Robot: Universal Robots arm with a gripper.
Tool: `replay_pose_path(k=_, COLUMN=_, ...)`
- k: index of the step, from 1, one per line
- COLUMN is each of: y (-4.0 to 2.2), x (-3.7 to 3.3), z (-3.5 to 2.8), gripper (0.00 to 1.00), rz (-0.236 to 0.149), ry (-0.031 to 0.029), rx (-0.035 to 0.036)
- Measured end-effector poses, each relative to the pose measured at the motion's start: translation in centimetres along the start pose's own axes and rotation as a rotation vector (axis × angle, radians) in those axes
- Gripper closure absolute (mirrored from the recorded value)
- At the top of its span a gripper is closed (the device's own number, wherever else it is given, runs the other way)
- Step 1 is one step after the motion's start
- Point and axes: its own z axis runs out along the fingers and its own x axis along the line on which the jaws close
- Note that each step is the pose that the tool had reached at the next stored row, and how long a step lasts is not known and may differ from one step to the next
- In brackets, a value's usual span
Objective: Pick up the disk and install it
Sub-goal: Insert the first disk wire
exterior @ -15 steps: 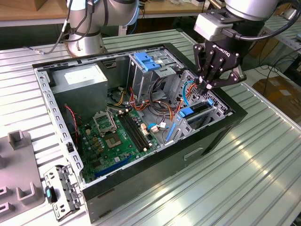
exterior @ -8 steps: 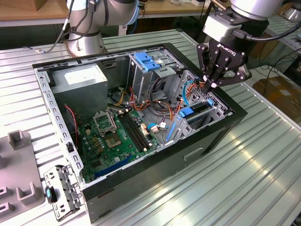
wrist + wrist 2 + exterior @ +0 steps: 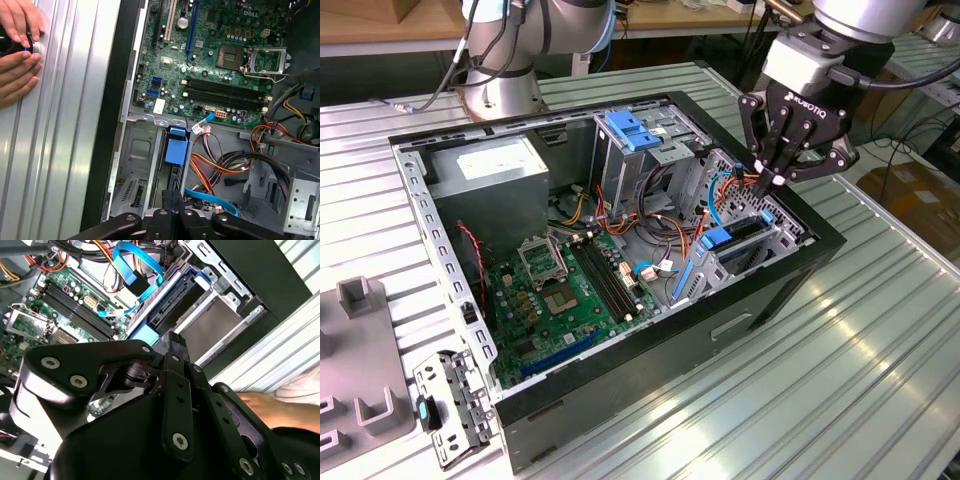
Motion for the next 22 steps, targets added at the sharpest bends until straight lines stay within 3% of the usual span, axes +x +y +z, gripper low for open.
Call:
replay_pose_path(k=4, y=-0.21, x=0.04, z=0.0, gripper=0.89, rz=-0.045, ry=-0.0003, rx=0.0012)
replay_pose_path(k=19, y=-0.21, x=0.04, z=0.0, gripper=0.89, rz=-0.054, ry=-0.0004, rx=0.0015)
replay_pose_path(k=22, y=-0.22, x=0.04, z=0.0, gripper=0.89, rz=-0.075, ry=-0.0004, rx=0.002)
